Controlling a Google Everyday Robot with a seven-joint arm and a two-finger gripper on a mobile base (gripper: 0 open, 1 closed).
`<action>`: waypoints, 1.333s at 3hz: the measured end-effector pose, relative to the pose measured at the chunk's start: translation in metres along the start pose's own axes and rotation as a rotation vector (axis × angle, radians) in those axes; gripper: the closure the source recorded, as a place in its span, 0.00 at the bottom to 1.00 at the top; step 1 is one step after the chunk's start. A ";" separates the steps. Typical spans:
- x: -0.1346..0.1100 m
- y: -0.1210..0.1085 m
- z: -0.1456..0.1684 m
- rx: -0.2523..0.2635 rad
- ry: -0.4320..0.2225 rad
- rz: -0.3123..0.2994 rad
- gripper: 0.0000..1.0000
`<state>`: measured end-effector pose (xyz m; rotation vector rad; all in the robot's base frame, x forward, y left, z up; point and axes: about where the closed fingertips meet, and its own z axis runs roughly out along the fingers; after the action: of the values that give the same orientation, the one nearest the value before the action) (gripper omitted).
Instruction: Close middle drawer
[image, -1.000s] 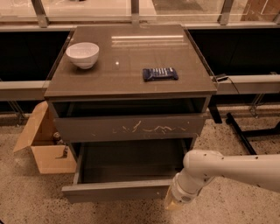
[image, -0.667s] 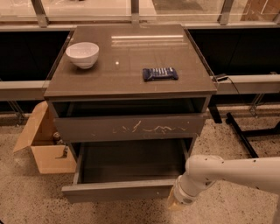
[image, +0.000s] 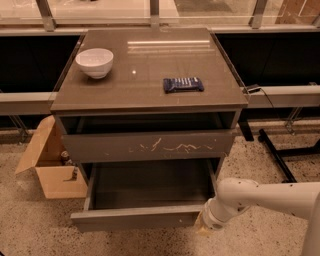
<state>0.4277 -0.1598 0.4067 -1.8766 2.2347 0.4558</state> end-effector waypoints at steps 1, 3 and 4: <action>0.003 -0.016 0.002 0.011 -0.014 -0.019 0.59; 0.010 -0.048 0.000 0.042 -0.046 -0.052 0.05; 0.013 -0.057 -0.003 0.057 -0.058 -0.054 0.00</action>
Offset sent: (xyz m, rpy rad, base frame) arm 0.0490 -0.0167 -0.0067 0.0393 -0.0702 0.0422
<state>0.4811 -0.1816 0.3981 -1.8654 2.1320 0.4278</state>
